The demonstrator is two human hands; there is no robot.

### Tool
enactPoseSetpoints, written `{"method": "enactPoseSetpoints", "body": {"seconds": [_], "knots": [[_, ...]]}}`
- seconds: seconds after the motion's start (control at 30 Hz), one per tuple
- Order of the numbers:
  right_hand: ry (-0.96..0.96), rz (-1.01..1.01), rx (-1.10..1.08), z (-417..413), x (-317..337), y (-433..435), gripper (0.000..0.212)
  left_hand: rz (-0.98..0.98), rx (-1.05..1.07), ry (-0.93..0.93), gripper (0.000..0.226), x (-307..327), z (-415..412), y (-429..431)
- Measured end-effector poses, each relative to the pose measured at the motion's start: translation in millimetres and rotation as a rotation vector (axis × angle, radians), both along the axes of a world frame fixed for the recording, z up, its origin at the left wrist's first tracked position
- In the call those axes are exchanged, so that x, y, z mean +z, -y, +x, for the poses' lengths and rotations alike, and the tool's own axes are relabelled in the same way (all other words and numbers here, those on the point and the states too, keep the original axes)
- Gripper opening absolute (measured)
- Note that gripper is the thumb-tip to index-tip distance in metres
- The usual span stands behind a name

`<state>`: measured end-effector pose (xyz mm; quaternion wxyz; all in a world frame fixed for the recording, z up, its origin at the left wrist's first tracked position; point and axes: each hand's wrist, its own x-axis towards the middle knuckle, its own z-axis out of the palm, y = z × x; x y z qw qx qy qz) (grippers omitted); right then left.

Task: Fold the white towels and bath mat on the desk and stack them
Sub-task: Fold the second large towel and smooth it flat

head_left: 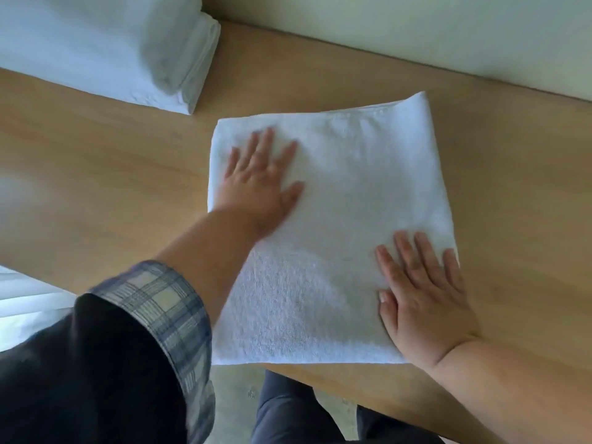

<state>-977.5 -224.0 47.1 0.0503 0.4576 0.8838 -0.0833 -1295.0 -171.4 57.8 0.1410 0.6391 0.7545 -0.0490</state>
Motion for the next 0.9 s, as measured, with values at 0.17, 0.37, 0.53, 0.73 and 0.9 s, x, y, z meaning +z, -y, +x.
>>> {"method": "enactPoseSetpoints", "body": {"seconds": [0.17, 0.37, 0.53, 0.73, 0.9], "knots": [[-0.014, -0.009, 0.004, -1, -2, 0, 0.062, 0.042, 0.29, -0.016, 0.069, 8, -10, -43], [-0.011, -0.041, -0.013, -4, 0, 0, 0.064, 0.125, -0.719, 0.208, 0.053, 11, 121, -11], [-0.046, -0.026, -0.002, 0, -1, -1, 0.063, 0.031, -0.662, -0.003, 0.064, -1, 125, -87], [-0.082, 0.009, -0.003, 0, -5, 0, 0.063, -0.012, -0.523, -0.039, 0.07, -1, 139, -145], [-0.048, 0.003, -0.007, 0, -5, 2, 0.063, 0.054, -0.311, 0.048, 0.067, 14, 157, -131]]}}
